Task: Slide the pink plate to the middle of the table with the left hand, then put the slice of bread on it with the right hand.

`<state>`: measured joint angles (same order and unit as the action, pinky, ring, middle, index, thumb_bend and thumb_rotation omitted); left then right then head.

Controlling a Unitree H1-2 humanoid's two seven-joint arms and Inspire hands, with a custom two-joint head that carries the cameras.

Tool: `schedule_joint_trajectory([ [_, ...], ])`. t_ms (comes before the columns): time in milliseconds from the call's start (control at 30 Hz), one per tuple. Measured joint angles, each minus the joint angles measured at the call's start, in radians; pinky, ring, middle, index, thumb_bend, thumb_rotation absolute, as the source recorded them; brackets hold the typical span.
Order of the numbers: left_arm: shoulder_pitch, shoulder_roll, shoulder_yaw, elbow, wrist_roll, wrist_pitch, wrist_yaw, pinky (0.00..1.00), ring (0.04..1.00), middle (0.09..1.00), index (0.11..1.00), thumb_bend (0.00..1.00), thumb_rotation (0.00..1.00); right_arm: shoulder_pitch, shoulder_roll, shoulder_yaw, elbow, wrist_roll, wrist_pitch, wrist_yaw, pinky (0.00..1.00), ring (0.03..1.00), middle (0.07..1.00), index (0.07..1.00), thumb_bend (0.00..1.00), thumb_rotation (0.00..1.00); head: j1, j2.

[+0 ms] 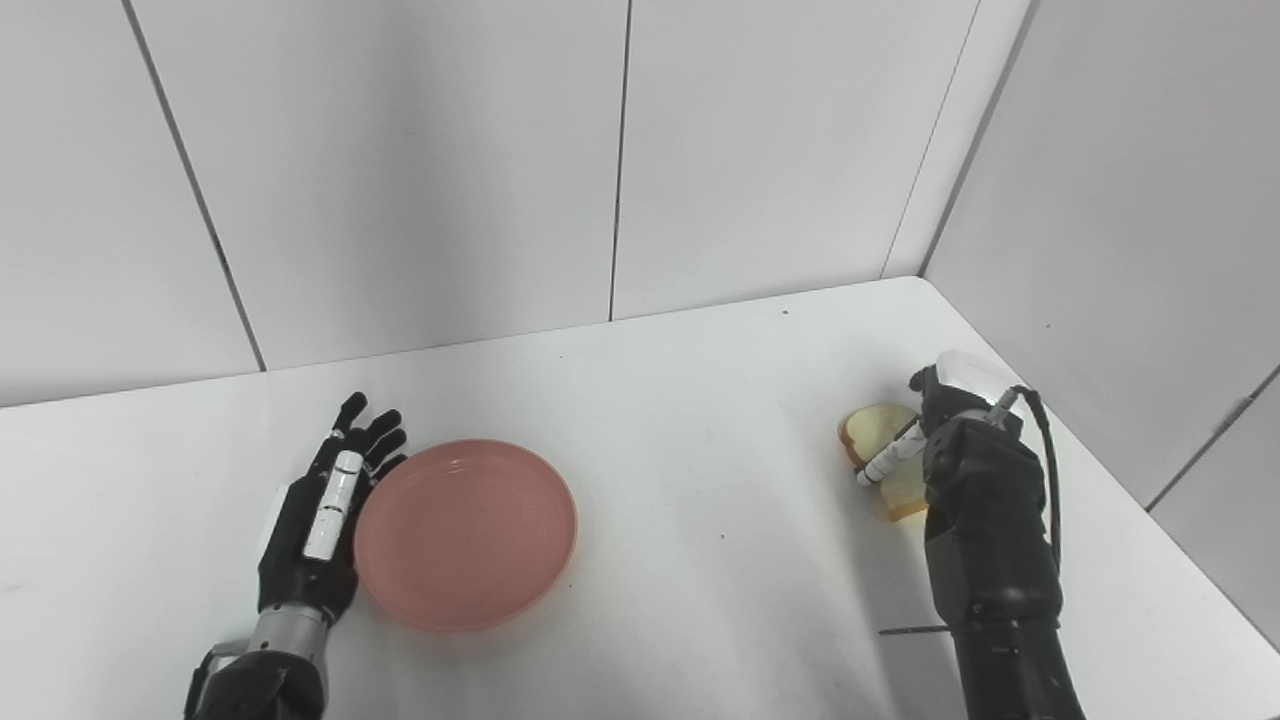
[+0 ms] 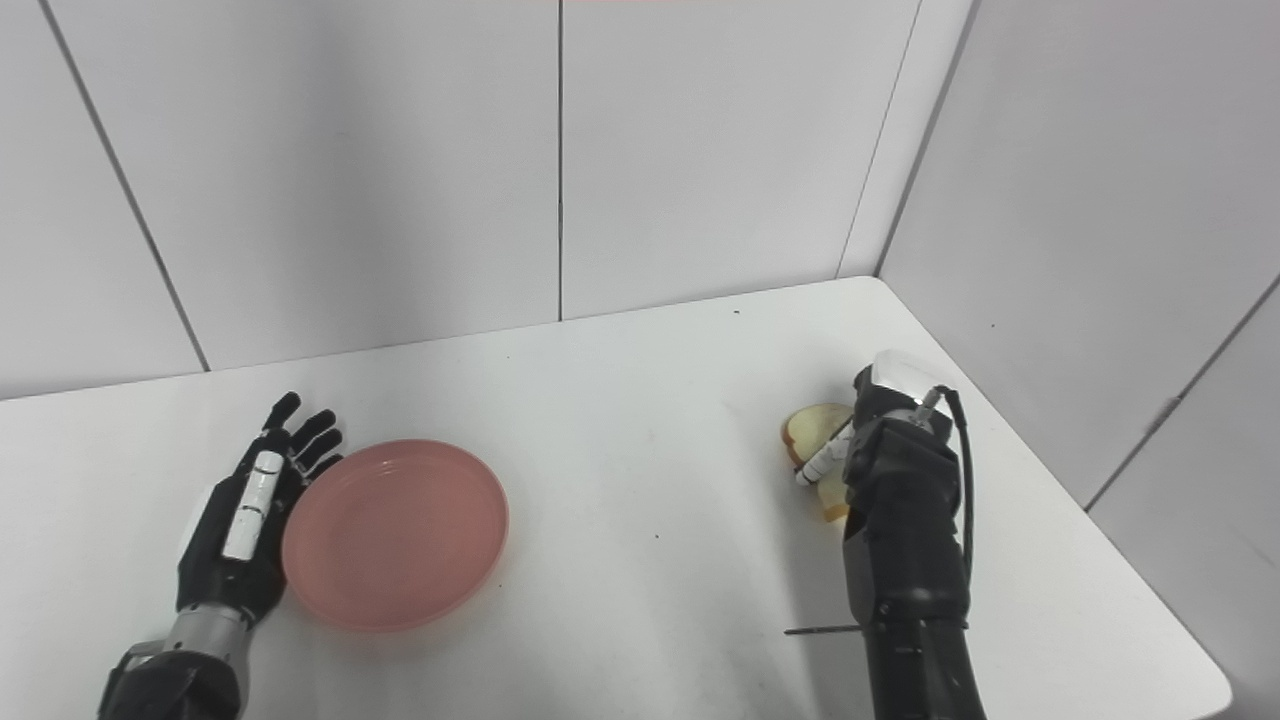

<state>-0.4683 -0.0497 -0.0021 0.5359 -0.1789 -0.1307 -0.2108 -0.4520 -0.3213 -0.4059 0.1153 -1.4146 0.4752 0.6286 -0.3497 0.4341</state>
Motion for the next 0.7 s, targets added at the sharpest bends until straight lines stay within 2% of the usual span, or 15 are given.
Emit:
schedule_joint_trajectory([
  [67,0.000,0.000,0.000,-0.001,0.000,0.000,0.000,0.87,0.891,0.882,0.942,0.65,0.73,0.000,0.011,-0.005,-0.008,0.000,0.000,-0.005,0.23,0.325,0.476,0.749,0.57,0.00,0.005,0.002],
  [167,0.000,0.000,0.000,-0.002,0.000,0.000,0.000,0.87,0.893,0.883,0.943,0.65,0.73,0.005,0.027,0.002,-0.031,0.007,0.000,-0.006,0.17,0.250,0.472,0.817,0.57,0.00,0.006,0.002],
  [233,0.001,-0.001,-0.001,-0.002,0.000,0.000,0.001,0.87,0.894,0.884,0.943,0.66,0.73,0.005,0.032,0.018,-0.042,0.008,0.000,0.001,0.14,0.218,0.470,0.817,0.56,0.00,0.009,0.003],
  [267,0.001,-0.001,-0.002,-0.002,0.000,0.000,0.001,0.86,0.893,0.886,0.944,0.66,0.73,0.005,0.033,0.026,-0.052,0.005,0.000,0.013,0.15,0.243,0.471,0.763,0.56,0.00,0.011,0.003],
  [333,0.001,-0.002,-0.004,-0.002,0.001,0.000,0.002,0.85,0.893,0.890,0.943,0.67,0.73,0.006,0.034,0.058,-0.076,0.000,0.000,0.050,0.17,0.266,0.473,0.740,0.57,0.00,0.018,0.006],
  [500,0.000,-0.011,-0.011,0.000,0.002,-0.001,0.005,0.83,0.892,0.883,0.942,0.68,0.73,-0.002,0.053,0.121,-0.180,0.005,0.000,0.127,0.12,0.190,0.468,0.856,0.57,0.00,0.041,0.008],
  [600,0.000,-0.015,-0.015,0.003,0.005,-0.004,0.005,0.82,0.890,0.883,0.939,0.68,0.73,-0.011,0.053,0.160,-0.224,0.010,0.000,0.148,0.13,0.202,0.468,0.807,0.57,0.00,0.052,0.008],
  [700,-0.002,-0.017,-0.019,0.006,0.008,-0.005,0.013,0.82,0.888,0.880,0.941,0.69,0.74,-0.016,0.044,0.221,-0.289,0.024,0.000,0.156,0.15,0.235,0.470,0.746,0.57,0.00,0.063,0.008],
])
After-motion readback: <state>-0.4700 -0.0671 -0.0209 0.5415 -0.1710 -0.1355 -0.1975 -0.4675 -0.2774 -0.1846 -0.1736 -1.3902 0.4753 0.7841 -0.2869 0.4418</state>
